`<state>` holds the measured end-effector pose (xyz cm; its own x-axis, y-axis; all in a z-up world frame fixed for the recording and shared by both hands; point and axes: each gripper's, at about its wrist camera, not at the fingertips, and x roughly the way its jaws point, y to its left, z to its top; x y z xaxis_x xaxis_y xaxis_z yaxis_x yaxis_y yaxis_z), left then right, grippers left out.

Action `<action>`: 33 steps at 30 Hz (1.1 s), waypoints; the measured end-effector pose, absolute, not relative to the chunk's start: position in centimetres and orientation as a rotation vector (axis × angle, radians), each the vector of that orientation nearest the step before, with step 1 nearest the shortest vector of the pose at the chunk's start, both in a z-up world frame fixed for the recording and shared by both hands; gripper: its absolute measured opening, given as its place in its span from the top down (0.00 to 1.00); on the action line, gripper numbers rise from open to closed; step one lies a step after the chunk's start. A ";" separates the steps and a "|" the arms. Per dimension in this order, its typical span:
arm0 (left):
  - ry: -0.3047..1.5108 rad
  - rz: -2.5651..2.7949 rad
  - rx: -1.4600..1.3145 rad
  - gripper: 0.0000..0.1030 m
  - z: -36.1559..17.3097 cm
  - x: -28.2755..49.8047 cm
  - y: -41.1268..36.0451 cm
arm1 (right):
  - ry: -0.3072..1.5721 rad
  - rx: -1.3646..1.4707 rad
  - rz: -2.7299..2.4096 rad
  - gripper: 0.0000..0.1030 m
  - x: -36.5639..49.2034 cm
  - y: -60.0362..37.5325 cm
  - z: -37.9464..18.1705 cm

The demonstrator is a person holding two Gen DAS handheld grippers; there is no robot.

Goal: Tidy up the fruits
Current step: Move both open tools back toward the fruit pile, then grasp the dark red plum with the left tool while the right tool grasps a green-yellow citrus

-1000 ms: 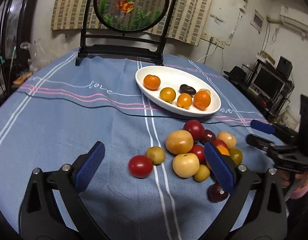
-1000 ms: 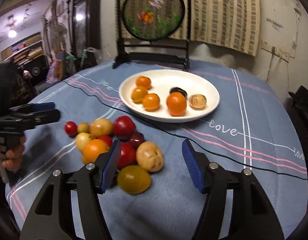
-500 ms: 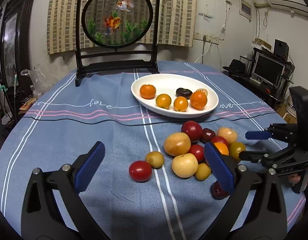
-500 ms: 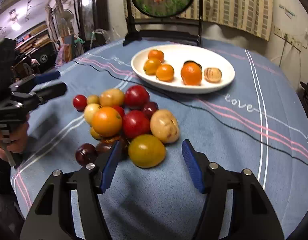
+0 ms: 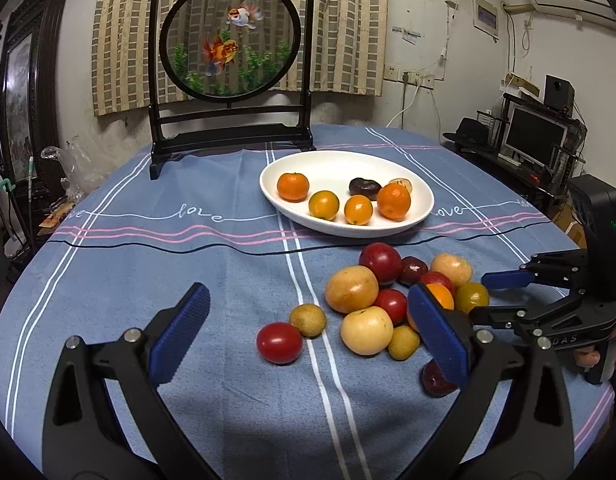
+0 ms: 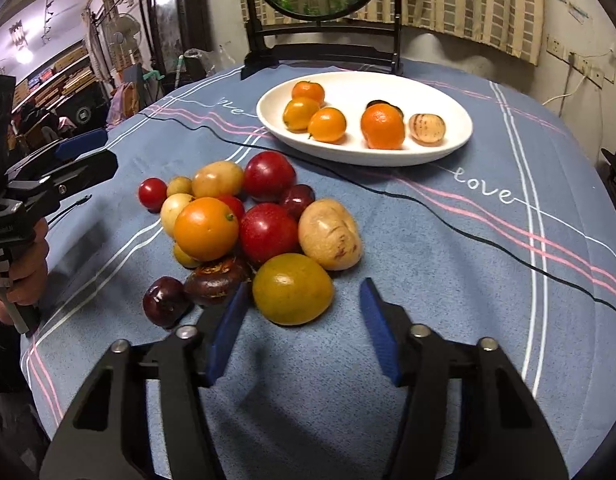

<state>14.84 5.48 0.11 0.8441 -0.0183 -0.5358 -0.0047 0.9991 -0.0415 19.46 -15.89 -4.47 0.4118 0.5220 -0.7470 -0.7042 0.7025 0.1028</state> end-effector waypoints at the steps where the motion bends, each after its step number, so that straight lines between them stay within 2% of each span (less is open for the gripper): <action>1: 0.572 -0.015 -0.043 0.02 0.1 14.9 5.4 | 0.848 -0.243 0.781 0.49 19.5 -15.8 -4.5; 25: 0.610 -0.047 0.025 0.02 -0.3 14.9 4.1 | 0.870 -0.216 0.810 0.57 20.1 -15.8 -4.7; 30: 0.700 -0.292 -0.027 0.02 -0.9 14.9 3.0 | 0.839 -0.080 0.841 0.57 20.6 -17.7 -3.0; 32: 0.736 -0.388 -0.003 0.04 -1.3 14.7 1.8 | 0.817 -0.056 0.825 0.57 20.7 -18.3 -2.4; 33: 0.749 -0.407 0.016 0.12 -1.6 14.6 1.3 | 0.813 -0.044 0.812 0.57 20.9 -18.7 -2.3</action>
<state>14.64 1.34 -1.58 0.6582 -0.3539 -0.6645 0.3650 0.9220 -0.1294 20.90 -18.66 -2.32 0.4095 0.6282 -0.6616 -0.6604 0.7044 0.2601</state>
